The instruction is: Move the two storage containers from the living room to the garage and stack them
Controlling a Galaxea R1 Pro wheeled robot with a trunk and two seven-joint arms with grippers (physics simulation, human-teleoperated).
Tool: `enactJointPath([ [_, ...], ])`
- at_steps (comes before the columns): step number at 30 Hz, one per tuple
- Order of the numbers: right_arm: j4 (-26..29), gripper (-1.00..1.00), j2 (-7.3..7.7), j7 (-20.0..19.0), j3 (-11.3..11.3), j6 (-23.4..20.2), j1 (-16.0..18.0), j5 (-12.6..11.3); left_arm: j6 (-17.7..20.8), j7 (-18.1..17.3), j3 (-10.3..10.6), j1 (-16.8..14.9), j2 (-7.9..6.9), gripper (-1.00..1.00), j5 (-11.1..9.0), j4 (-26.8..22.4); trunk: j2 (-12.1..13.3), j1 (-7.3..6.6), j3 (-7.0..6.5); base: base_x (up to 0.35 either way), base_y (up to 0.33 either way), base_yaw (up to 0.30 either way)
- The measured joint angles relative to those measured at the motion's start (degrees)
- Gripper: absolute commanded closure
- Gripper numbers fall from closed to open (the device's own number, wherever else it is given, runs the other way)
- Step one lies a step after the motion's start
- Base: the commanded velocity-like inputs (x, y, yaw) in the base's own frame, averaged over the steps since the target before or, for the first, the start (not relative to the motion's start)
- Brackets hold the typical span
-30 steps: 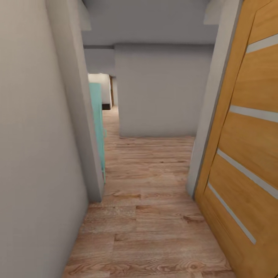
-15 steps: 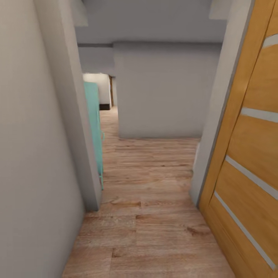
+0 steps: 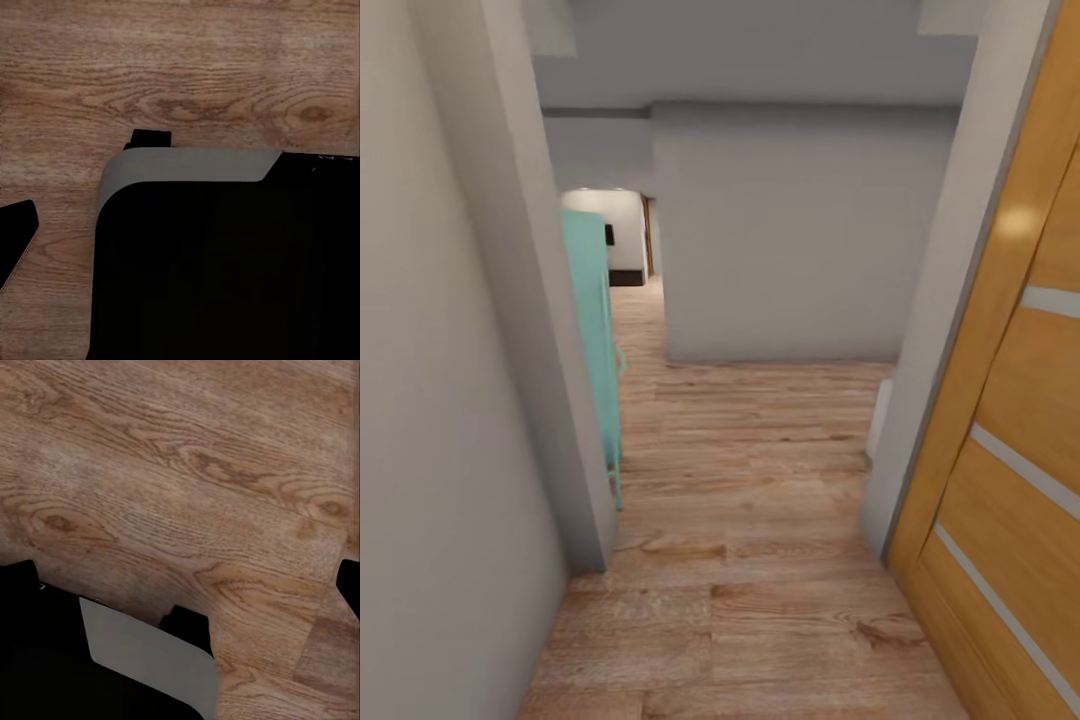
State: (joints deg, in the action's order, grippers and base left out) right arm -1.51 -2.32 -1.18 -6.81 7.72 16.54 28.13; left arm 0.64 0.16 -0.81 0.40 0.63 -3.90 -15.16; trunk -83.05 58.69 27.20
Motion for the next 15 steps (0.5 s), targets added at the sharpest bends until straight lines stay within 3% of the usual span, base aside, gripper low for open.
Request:
enactJointPath([
  [15,0.0,-1.00,-0.02,-0.3,0.0,0.0,0.0,0.0,0.0,0.0,0.1,0.0,-0.03,-1.00,0.0,0.3,0.0,0.00,0.00,0.337,0.000,0.000],
])
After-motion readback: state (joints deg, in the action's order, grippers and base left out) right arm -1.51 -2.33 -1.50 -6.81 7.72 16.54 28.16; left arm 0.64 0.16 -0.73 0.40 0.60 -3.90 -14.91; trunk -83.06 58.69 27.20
